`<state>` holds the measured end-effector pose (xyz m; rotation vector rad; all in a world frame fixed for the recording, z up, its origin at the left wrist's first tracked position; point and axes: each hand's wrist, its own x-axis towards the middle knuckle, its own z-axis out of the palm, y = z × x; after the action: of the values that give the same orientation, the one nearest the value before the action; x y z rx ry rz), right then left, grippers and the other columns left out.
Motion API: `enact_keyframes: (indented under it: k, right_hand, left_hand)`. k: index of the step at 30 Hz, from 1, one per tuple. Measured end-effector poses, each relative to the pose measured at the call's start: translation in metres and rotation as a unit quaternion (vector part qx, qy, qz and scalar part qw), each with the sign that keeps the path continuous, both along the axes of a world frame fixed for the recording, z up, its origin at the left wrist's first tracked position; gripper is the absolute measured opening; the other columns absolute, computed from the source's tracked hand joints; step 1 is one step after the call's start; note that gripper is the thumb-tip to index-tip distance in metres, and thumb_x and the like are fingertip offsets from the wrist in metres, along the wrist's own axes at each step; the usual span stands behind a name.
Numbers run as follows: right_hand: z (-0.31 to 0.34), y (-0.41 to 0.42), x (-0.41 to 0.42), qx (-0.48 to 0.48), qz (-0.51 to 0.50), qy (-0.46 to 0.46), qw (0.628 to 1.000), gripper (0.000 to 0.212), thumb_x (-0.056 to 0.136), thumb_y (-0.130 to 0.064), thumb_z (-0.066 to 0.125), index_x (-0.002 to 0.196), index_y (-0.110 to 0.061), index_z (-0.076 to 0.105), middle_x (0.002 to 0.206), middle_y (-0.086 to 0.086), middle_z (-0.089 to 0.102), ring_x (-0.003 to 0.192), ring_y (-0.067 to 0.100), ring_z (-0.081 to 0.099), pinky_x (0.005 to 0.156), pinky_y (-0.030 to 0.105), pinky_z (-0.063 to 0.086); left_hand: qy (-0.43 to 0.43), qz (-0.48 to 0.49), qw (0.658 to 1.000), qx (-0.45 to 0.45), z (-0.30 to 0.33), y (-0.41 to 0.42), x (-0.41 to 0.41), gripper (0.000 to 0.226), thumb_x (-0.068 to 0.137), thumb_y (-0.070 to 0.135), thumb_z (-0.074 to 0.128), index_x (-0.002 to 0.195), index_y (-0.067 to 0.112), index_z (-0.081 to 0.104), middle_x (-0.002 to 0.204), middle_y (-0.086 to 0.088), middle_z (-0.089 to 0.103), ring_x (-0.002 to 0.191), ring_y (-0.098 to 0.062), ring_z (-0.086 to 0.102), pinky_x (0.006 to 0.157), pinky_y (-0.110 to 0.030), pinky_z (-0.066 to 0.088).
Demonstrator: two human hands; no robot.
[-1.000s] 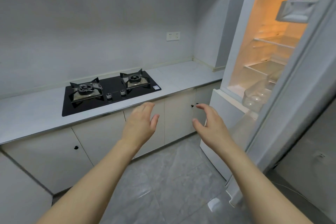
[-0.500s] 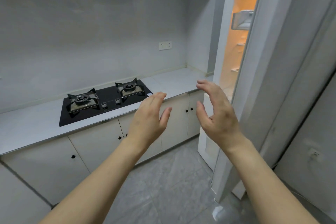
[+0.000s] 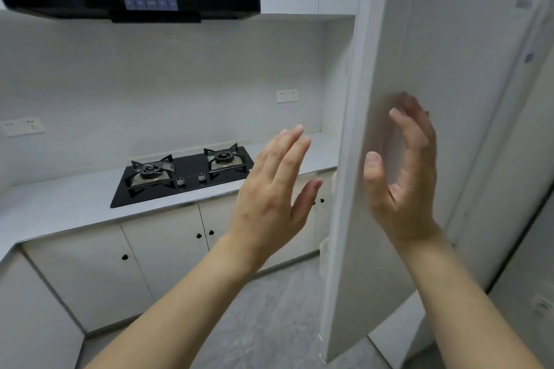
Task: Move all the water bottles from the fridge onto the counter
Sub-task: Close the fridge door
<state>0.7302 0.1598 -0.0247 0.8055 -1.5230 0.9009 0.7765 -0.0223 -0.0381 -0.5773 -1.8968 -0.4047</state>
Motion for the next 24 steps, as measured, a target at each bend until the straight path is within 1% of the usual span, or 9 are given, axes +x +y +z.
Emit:
enact_keyframes:
  k: [2,5,9,12,18,24]
  right_hand:
    - [-0.002,0.013,-0.006,-0.002,0.004,-0.018,1.000,0.046,0.093,-0.013,0.047,0.135,0.003,0.038,0.146,0.024,0.036,0.140,0.036,0.032,0.110,0.060,0.031]
    - [-0.006,0.028,-0.015,-0.006,0.009,-0.045,0.999,0.049,0.095,-0.015,0.046,0.139,0.005,0.035,0.149,0.022,0.033,0.143,0.034,0.029,0.112,0.059,0.029]
    - [-0.010,0.045,-0.030,-0.006,-0.005,-0.072,0.997,0.053,0.099,-0.022,0.043,0.143,0.004,0.031,0.153,0.022,0.028,0.145,0.032,0.024,0.114,0.057,0.026]
    - [-0.012,0.055,-0.043,-0.002,-0.028,-0.083,0.996,0.056,0.099,-0.024,0.041,0.145,0.005,0.028,0.155,0.023,0.025,0.147,0.033,0.020,0.115,0.059,0.022]
    - [-0.018,0.059,-0.059,0.030,-0.073,-0.082,0.994,0.059,0.099,-0.026,0.041,0.148,0.003,0.027,0.157,0.025,0.018,0.147,0.039,0.014,0.116,0.059,0.016]
    - [-0.018,0.053,-0.072,0.049,-0.089,-0.096,0.990,0.060,0.100,-0.033,0.038,0.150,-0.004,0.023,0.159,0.023,0.013,0.148,0.038,0.008,0.118,0.058,0.010]
  left_hand:
    - [0.016,-0.010,1.000,-0.011,0.003,0.018,0.000,0.049,0.095,0.020,0.061,0.134,-0.006,0.048,0.143,-0.022,0.045,0.137,-0.035,0.040,0.110,-0.049,0.037]
    - [0.023,-0.015,0.999,-0.030,0.007,0.038,0.000,0.051,0.094,0.020,0.063,0.134,-0.007,0.048,0.145,-0.023,0.042,0.140,-0.037,0.035,0.110,-0.052,0.035]
    - [0.016,-0.001,0.999,-0.047,0.011,0.060,-0.002,0.054,0.094,0.021,0.064,0.137,-0.004,0.046,0.149,-0.023,0.037,0.143,-0.037,0.028,0.111,-0.053,0.033]
    - [0.020,0.014,0.998,-0.064,0.009,0.071,-0.006,0.053,0.094,0.021,0.063,0.139,-0.001,0.045,0.150,-0.022,0.034,0.144,-0.037,0.026,0.111,-0.053,0.034]
    - [0.027,0.044,0.996,-0.070,0.005,0.077,-0.016,0.051,0.092,0.006,0.061,0.138,-0.007,0.044,0.150,-0.025,0.029,0.144,-0.042,0.023,0.113,-0.054,0.031]
    - [0.014,0.051,0.997,-0.048,0.004,0.071,-0.025,0.050,0.091,-0.001,0.059,0.136,-0.014,0.043,0.150,-0.028,0.027,0.144,-0.044,0.021,0.116,-0.050,0.027]
